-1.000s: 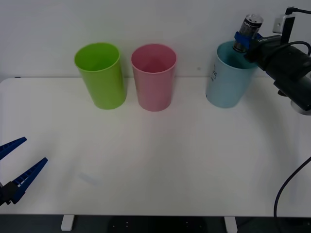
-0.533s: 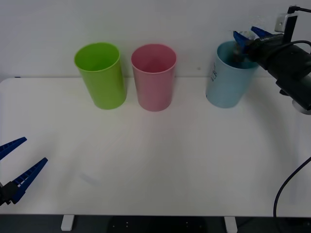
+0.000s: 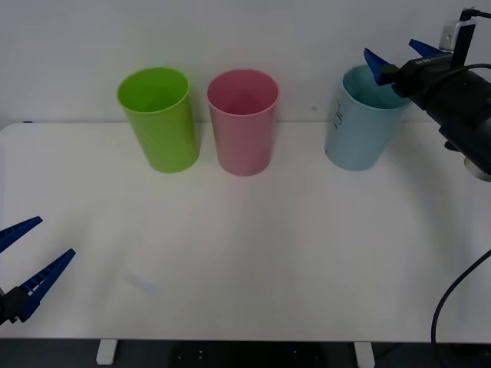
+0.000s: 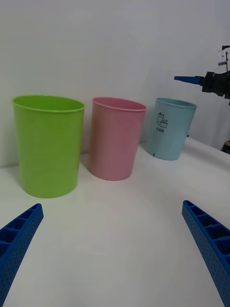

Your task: Grasp the object on the table and drop it into the matching bin: aluminum can to the light blue bin, PET bottle to the pink bin.

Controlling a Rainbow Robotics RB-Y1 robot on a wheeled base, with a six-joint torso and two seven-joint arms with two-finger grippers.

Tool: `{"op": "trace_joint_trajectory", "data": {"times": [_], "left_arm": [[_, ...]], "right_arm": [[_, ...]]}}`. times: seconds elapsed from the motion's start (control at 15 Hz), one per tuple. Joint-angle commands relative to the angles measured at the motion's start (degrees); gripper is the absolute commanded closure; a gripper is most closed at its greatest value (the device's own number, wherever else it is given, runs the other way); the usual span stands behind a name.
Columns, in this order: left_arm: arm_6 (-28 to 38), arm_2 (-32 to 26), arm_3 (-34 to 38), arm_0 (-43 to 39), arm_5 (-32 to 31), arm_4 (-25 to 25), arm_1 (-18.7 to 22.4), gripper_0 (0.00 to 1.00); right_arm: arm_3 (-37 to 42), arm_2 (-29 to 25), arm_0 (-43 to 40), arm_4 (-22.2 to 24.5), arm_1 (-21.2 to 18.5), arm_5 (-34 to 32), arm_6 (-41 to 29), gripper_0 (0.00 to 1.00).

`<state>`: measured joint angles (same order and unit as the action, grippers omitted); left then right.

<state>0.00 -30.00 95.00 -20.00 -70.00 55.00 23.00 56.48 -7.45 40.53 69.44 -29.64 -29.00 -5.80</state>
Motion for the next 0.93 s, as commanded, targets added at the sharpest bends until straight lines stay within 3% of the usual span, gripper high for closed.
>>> {"op": "trace_joint_trajectory", "data": {"times": [0.07,0.93], "left_arm": [[0.0,0.0,0.0,0.0,0.0,0.0,0.0,0.0],[0.0,0.0,0.0,0.0,0.0,0.0,0.0,0.0]], "right_arm": [[3.82,-0.81,-3.26,0.0,-0.07,-0.01,-0.35,0.0],[31.24,-5.73,-30.6,-1.5,-0.95,-1.06,-1.14,0.0]]}}
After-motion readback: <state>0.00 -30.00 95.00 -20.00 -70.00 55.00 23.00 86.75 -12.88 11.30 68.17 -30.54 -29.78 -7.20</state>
